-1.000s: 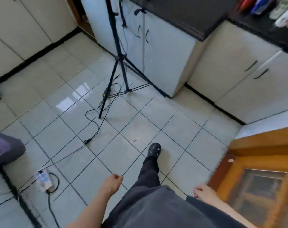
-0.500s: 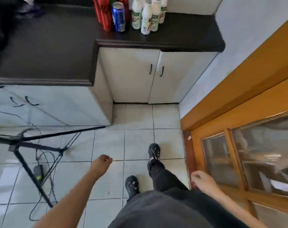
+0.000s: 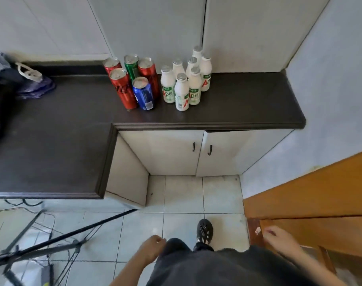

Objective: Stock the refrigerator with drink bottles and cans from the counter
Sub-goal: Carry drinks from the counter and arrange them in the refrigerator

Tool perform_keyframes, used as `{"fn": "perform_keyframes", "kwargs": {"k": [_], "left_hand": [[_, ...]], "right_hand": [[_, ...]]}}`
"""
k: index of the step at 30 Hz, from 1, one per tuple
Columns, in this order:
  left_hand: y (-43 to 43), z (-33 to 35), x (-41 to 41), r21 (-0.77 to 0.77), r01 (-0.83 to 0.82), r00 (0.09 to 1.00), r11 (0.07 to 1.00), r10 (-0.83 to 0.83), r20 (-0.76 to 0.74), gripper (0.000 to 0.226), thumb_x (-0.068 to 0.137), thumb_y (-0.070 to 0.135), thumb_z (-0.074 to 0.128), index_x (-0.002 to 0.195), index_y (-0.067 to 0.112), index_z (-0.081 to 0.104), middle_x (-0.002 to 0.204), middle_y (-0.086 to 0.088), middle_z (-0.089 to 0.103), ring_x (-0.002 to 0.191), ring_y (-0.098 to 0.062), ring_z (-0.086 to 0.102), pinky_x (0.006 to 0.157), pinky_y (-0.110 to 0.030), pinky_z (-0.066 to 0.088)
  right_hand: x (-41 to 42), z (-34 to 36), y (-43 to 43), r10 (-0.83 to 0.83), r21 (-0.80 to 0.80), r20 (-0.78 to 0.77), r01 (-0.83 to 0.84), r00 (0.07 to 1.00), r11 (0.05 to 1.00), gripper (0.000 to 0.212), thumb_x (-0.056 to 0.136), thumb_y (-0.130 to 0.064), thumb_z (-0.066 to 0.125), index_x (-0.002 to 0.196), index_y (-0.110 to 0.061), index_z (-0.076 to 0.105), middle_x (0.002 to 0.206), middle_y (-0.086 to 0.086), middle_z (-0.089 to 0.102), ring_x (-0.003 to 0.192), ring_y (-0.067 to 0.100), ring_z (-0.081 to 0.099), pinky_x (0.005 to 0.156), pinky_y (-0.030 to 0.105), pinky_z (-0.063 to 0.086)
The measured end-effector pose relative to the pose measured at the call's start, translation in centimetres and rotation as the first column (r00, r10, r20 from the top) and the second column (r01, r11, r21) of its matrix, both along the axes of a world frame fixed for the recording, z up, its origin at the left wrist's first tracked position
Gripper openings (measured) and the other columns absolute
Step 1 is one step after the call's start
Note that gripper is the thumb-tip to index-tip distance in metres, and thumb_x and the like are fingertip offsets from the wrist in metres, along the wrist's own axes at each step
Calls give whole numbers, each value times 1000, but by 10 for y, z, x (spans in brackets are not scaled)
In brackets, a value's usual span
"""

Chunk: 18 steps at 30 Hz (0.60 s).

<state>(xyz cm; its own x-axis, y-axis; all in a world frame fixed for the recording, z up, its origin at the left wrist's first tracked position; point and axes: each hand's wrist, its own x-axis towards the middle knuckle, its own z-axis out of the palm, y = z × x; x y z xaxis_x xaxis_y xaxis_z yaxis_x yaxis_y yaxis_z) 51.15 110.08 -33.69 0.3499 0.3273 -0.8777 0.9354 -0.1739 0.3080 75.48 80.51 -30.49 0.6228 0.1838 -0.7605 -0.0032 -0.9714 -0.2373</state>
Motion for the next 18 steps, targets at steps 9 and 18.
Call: {"fn": "perform_keyframes", "kwargs": {"k": [9,18], "left_hand": [[70,51,155,87,-284,907,955,238,348,25,96,26,52,117,16,60,113,-1,63,103,-15,57,81,-17,37],[191,76,208,185,-727,589,661,463,663,30,94,21,54,123,17,52,116,5,54,98,-7,55,85,-24,41]], "right_hand": [[84,13,125,18,184,-44,-10,999,983,15,97,-21,47,105,-18,60,100,0,64,83,7,57,79,27,48],[109,48,269,133,288,-88,-103,987,952,21,94,-28,49,113,-26,58,106,-7,63,97,11,61,87,27,48]]}}
